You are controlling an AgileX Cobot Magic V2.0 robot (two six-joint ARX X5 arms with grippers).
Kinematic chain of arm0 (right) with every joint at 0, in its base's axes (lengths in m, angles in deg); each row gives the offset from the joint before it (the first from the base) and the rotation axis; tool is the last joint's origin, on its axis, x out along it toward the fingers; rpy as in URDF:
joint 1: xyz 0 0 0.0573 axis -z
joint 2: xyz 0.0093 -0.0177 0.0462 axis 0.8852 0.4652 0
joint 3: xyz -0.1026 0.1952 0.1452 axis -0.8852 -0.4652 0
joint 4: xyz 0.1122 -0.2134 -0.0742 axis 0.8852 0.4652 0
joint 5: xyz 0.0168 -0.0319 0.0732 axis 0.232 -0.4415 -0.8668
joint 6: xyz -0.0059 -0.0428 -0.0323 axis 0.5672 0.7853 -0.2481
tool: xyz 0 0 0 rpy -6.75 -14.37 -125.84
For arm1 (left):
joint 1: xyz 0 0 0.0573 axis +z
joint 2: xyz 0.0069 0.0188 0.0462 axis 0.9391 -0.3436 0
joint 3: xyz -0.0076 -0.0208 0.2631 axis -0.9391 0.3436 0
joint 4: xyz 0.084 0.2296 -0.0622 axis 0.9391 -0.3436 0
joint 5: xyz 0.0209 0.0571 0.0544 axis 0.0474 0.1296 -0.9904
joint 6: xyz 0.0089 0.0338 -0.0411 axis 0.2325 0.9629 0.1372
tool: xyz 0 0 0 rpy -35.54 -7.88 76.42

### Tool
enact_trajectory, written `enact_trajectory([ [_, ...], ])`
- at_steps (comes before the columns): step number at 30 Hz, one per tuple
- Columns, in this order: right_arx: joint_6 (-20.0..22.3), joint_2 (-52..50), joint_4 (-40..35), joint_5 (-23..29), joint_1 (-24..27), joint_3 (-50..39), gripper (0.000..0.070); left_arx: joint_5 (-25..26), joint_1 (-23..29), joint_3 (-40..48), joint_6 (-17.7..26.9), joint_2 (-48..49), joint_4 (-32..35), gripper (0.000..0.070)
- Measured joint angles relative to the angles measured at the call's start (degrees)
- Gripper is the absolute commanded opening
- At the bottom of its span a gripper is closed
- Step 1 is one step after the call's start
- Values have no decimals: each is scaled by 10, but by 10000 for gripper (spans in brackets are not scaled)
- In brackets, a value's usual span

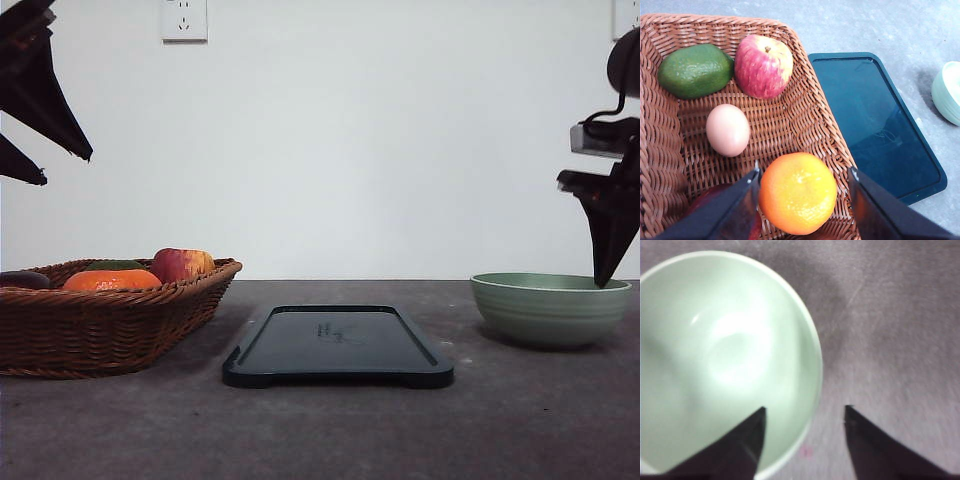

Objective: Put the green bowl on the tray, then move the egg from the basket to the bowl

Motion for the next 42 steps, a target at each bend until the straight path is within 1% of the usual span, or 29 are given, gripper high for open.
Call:
enact_trajectory([
  [1, 0, 5, -6, 0, 0, 0, 38, 0, 0, 0, 0, 0, 0, 350],
  [2, 0, 9, -11, 0, 0, 0, 4, 0, 0, 0, 0, 0, 0, 350],
  [6, 0, 15, -15, 1, 0, 1, 0, 0, 0, 0, -2, 0, 0, 350],
  [9, 0, 15, 5, 2, 0, 17, 0, 0, 0, 0, -2, 0, 0, 350],
  [12, 1, 15, 57, 2, 0, 54, 0, 0, 0, 0, -2, 0, 0, 350],
  [16, 7, 15, 157, 0, -4, 130, 0, 0, 0, 0, -2, 0, 0, 350],
  [20, 9, 15, 240, 0, -20, 205, 0, 0, 0, 0, -2, 0, 0, 350],
  [23, 9, 16, 274, 0, -45, 249, 0, 0, 0, 0, -2, 0, 0, 350],
  [27, 9, 43, 297, -3, -81, 299, 0, 0, 0, 0, -2, 0, 0, 350],
  [33, 9, 125, 290, -3, -142, 341, 0, 0, 0, 0, -2, 0, 0, 350],
  [38, 8, 162, 241, -4, -192, 349, 0, 0, 0, 0, -2, 0, 0, 350],
  [42, 6, 183, 211, -13, -219, 351, 0, 0, 0, 0, -2, 0, 0, 350],
])
